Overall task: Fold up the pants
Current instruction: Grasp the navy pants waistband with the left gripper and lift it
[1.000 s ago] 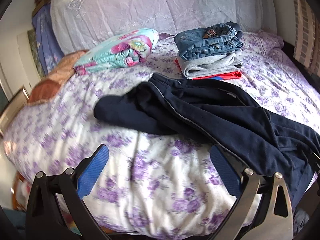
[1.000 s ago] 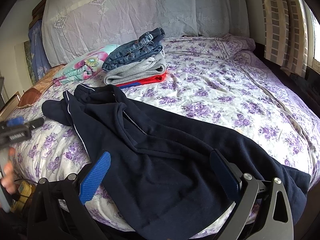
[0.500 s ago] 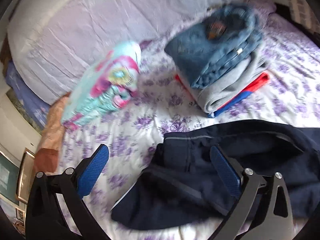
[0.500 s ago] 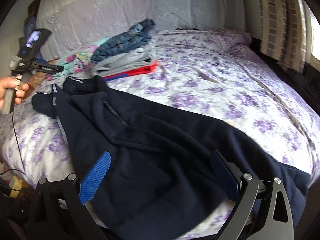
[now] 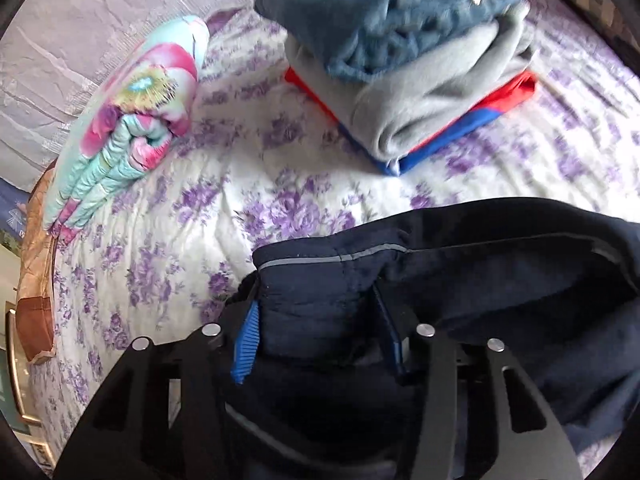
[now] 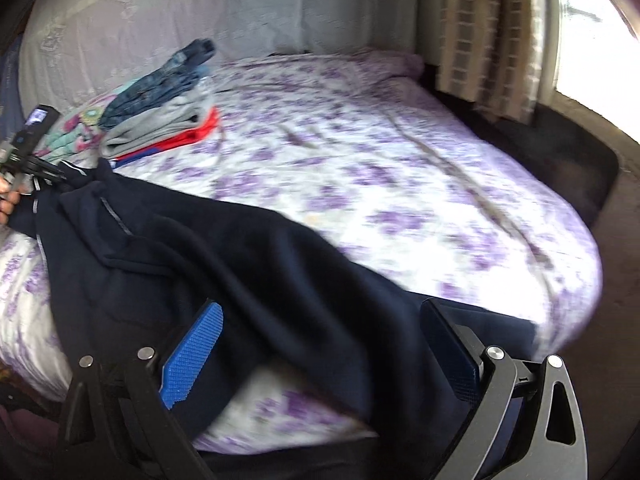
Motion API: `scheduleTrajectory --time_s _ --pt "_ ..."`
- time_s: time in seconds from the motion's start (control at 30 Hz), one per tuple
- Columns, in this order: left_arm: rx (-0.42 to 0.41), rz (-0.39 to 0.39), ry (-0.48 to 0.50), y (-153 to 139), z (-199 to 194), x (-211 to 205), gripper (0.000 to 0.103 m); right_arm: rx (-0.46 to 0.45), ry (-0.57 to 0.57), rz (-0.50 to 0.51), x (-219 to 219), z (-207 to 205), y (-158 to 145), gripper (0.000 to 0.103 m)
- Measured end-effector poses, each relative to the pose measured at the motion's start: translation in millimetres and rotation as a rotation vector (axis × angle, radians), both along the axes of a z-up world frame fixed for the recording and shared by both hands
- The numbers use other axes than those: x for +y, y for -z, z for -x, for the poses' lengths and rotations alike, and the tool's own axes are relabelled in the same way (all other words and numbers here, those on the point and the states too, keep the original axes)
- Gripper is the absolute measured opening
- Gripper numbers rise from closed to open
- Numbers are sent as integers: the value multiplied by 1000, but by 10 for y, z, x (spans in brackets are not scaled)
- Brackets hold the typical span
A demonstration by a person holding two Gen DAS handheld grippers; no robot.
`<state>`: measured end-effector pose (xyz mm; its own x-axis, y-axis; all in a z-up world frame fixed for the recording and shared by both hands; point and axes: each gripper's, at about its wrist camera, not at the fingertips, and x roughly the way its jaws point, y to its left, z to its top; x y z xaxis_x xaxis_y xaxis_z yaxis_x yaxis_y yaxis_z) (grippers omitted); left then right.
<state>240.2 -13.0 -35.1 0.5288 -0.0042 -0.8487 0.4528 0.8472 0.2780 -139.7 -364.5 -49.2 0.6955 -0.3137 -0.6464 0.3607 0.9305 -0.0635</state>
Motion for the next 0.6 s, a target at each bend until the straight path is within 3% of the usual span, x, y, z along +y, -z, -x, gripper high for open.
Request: scheduleTrajectory --time_s 0.13,0.23,0.33,0.4,0.47,0.5,0.53,0.6 --pt "-43 128 -41 -239 82 172 47 -31 38 56 -104 295 -16 99" --pt "-58 227 -99 -430 35 285 47 1 0 93 -67 342 23 99" --pt "-93 238 -109 -507 46 269 47 57 -28 281 39 311 101 99" --pt "-109 243 -114 -534 82 258 47 98 -47 317 33 280 179 94" --pt "-117 259 -124 -561 113 281 47 185 -73 318 -18 171 360 66" --pt "-118 276 -135 -583 115 310 47 201 -80 317 -28 143 400 45" --pt "-117 292 -143 -607 126 339 47 171 -102 286 -46 143 367 17" --pt "-131 311 -152 -663 203 388 47 154 -90 254 -113 111 238 10"
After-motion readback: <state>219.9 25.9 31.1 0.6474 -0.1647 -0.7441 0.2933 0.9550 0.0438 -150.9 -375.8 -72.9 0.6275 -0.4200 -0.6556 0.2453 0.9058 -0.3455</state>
